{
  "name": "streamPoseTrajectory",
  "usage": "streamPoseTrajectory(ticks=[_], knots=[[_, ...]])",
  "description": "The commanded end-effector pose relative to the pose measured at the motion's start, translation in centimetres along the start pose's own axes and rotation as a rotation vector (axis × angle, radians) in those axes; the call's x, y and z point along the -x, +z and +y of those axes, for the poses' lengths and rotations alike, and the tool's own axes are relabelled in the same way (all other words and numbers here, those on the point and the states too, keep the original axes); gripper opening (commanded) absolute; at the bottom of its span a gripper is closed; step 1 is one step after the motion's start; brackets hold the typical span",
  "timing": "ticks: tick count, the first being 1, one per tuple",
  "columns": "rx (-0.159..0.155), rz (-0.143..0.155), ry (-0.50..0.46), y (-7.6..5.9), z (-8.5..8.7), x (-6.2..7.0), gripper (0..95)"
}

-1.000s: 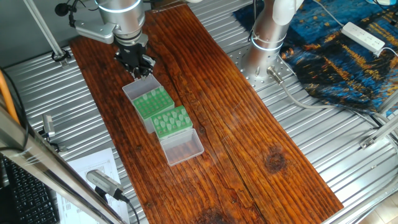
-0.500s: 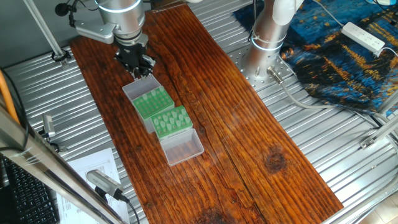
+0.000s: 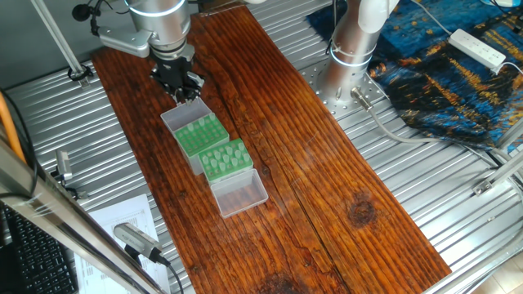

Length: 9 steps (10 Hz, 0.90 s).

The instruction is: Transfer all large pipette tips from one holder to another

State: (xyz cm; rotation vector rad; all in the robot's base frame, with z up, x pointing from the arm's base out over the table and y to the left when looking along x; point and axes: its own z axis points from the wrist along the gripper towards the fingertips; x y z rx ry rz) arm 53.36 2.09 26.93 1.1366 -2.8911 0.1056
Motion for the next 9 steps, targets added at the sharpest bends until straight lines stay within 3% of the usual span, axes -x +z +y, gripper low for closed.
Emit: streamPoseTrajectory(ticks=[1,5,6,8,9], knots=[[0.016,0.004,0.113,-0.2,5.3,8.9,19.0],[0.012,0.01,0.151,-0.2,5.3,9.0,19.0],[0.021,0.005,0.169,0.0,5.3,9.1,0.0],[0.036,0.033,0.201,0.6,5.6,9.5,0.0],[0.034,0.032,0.222,1.3,6.0,9.1,0.0]])
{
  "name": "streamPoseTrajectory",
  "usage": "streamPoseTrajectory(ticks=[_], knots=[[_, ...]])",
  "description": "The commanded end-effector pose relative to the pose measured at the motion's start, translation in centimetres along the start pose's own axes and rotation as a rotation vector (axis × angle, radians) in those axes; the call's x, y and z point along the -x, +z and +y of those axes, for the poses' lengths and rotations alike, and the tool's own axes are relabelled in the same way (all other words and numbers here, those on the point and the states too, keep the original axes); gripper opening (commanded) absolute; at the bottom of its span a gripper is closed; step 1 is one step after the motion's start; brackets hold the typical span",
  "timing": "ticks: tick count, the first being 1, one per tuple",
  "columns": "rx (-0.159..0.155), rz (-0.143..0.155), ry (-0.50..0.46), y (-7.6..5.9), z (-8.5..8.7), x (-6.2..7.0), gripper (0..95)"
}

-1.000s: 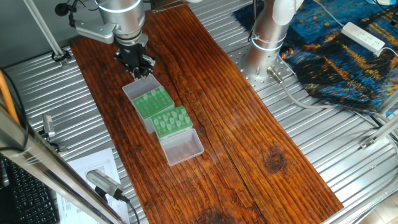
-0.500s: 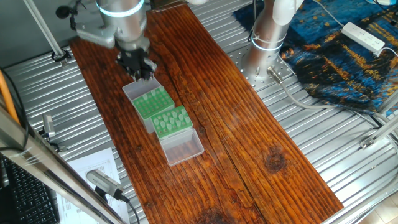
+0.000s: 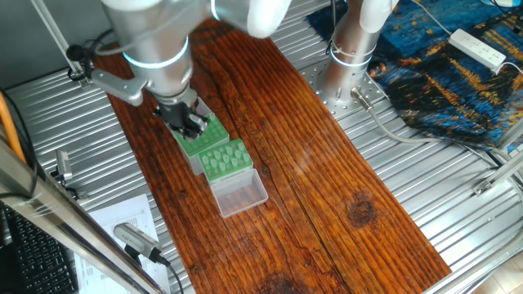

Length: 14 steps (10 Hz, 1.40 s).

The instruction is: Transfer all large pipette tips from one holder to another

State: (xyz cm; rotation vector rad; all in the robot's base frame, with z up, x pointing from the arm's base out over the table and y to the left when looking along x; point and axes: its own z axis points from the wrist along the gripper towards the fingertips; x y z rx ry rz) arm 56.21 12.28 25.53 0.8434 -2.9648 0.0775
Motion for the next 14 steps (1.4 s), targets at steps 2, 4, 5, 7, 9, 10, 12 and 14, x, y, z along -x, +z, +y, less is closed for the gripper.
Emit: streamPoseTrajectory(ticks=[2,4,5,7,9,10,12,14], knots=[[0.007,-0.006,0.063,2.0,0.6,-0.8,0.0],[0.013,0.003,0.107,3.2,0.9,-0.6,0.0],[0.017,-0.002,0.144,4.1,1.2,-0.5,0.0],[0.037,-0.008,0.215,5.0,1.6,0.0,0.0],[0.041,-0.011,0.283,5.6,1.7,0.3,19.0],[0.046,-0.013,0.299,6.1,1.5,0.4,19.0],[0.06,-0.022,0.32,6.8,1.3,0.5,19.0],[0.083,-0.027,0.367,8.0,0.9,0.5,19.0]])
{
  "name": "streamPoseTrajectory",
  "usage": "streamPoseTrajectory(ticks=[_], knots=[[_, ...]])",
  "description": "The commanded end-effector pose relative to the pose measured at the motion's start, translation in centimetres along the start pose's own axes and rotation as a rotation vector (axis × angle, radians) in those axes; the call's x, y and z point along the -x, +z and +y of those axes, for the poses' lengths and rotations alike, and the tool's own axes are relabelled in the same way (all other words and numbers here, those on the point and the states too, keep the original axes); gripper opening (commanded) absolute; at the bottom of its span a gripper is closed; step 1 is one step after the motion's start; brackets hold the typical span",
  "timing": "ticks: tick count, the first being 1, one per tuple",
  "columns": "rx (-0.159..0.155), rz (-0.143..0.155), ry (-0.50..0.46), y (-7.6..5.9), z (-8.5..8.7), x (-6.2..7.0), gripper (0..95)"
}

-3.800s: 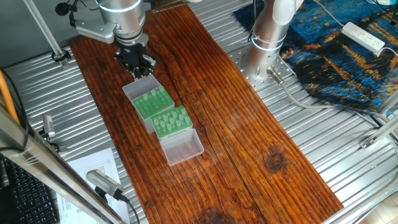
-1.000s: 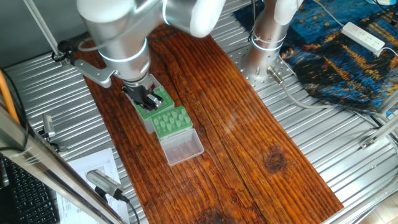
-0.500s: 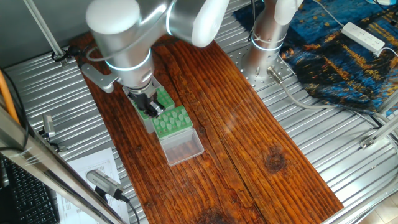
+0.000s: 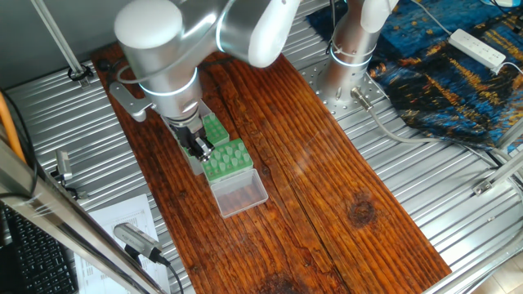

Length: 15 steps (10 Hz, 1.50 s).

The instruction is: Transfer all large pipette tips from one holder to another

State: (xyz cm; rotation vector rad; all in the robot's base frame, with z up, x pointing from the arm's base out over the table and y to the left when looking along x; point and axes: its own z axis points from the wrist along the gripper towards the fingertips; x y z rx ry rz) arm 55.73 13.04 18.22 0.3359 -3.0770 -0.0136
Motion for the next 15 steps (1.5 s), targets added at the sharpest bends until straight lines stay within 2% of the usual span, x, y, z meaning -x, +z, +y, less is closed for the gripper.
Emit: streamPoseTrajectory(ticks=[1,3,7,15], knots=[[0.021,-0.005,0.041,0.9,-0.3,0.1,19.0],[0.027,-0.004,0.062,1.4,-0.4,0.1,19.0],[0.027,0.0,0.067,2.0,-0.4,-0.8,19.0],[0.022,0.003,0.079,2.5,0.0,-0.7,19.0]])
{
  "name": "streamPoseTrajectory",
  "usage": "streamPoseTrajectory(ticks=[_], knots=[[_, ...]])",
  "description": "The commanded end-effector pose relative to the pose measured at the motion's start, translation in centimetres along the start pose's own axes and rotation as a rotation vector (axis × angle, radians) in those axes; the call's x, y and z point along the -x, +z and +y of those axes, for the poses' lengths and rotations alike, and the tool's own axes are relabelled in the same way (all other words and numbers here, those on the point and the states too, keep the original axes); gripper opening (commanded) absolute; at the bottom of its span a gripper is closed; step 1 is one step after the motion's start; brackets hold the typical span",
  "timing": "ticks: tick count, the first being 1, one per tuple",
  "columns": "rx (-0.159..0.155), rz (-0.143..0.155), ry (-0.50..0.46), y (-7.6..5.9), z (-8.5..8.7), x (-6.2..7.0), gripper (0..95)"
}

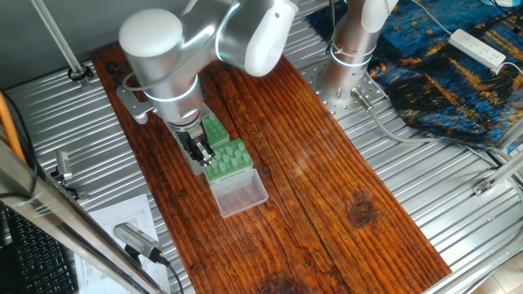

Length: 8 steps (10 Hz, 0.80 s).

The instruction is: Transfer all large pipette tips from one holder to another

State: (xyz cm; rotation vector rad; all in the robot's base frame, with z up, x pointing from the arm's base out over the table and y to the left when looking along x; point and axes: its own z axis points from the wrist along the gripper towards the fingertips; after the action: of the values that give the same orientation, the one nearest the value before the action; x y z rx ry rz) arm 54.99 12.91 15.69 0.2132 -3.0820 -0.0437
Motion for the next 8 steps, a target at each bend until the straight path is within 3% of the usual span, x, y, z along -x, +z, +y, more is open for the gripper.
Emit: streamPoseTrajectory(ticks=[1,8], knots=[[-0.001,0.003,0.001,0.05,0.02,-0.14,19.0],[-0.002,0.002,-0.002,0.35,-0.02,-0.48,19.0]])
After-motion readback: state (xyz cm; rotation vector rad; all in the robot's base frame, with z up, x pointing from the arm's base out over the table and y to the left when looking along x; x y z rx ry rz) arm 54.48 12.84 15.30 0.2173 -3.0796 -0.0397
